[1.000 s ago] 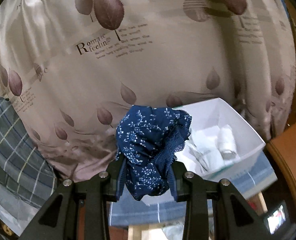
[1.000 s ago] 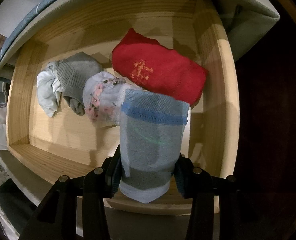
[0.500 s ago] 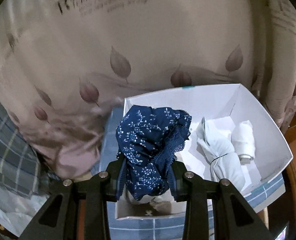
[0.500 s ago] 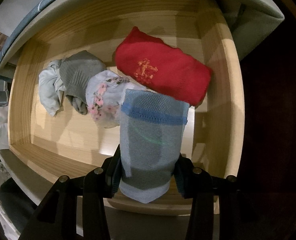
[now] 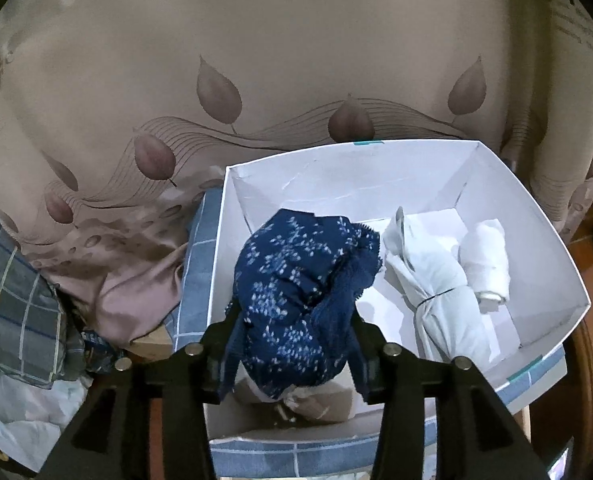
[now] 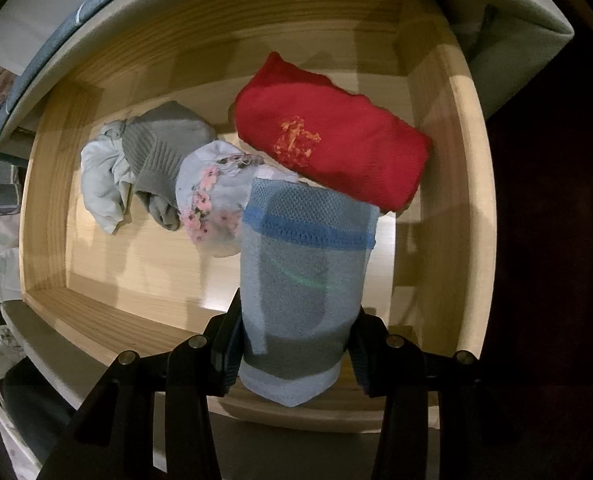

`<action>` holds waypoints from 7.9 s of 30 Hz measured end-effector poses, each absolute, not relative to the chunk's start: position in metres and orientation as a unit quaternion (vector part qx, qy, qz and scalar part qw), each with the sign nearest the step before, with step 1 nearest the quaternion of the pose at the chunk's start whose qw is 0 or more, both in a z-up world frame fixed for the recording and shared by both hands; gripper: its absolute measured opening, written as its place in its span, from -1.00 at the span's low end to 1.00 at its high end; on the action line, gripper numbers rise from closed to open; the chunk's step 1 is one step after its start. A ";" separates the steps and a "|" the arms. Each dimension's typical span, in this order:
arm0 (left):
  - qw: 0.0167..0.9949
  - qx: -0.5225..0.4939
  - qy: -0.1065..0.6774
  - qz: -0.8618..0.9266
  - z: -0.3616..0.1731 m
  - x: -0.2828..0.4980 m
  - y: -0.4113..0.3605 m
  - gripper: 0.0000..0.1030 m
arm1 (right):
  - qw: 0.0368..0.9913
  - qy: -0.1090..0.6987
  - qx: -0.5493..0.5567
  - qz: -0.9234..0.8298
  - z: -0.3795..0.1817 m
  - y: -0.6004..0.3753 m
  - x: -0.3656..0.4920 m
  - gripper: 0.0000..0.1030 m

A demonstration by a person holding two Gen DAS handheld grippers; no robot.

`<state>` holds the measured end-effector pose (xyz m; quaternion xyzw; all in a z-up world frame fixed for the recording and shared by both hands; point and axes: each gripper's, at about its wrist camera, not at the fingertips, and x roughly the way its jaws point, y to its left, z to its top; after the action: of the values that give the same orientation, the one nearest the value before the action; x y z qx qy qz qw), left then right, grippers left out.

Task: Take underwear out of drawer
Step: 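Lower the navy floral underwear into the white box and open the left tool, then carry the light blue sock to the white box with the right tool while the left returns over the drawer, then lower the light blue sock into the white box and open the right tool, then move the empty right tool back down into the drawer toward the red sock, then grasp the red rolled sock with the right tool, then grasp the white crumpled underwear with the left tool while the right holds the red sock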

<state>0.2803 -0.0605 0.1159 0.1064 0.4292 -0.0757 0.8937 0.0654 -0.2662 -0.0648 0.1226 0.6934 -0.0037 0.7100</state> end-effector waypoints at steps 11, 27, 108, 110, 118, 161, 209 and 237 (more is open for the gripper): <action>0.896 0.117 0.419 -0.087 0.142 0.245 -0.043 0.01 | 0.713 0.691 0.115 -0.007 -0.064 -0.260 0.067 -0.19; 0.869 0.090 0.485 -0.039 0.056 0.148 0.027 0.06 | 0.735 0.673 0.075 -0.023 -0.053 -0.247 0.069 -0.19; 0.875 0.030 0.481 0.040 -0.010 0.102 0.035 0.06 | 0.863 0.503 0.024 0.037 0.140 -0.236 0.229 -0.03; 0.874 0.027 0.483 0.043 -0.010 0.103 0.037 0.06 | 0.866 0.497 0.015 0.057 0.143 -0.232 0.207 -0.03; 0.869 0.011 0.492 0.050 -0.011 0.106 0.044 0.06 | 0.850 0.515 -0.027 0.102 0.117 -0.233 0.132 -0.04; 0.863 0.009 0.502 0.046 -0.017 0.109 0.045 0.06 | 0.724 0.666 -0.119 0.136 -0.105 -0.237 0.162 0.07; 0.808 0.042 0.587 -0.043 -0.062 0.160 -0.007 0.06 | 0.702 0.673 0.233 -0.003 -0.084 -0.286 0.068 -0.30; 0.746 0.005 0.663 -0.060 -0.127 0.210 -0.016 0.49 | 0.693 0.674 0.254 0.006 -0.083 -0.285 0.069 -0.28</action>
<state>0.2096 -0.0159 -0.1270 0.0052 0.6632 -0.0600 0.7460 0.0693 -0.2852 -0.0828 0.2542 0.6743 0.0063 0.6933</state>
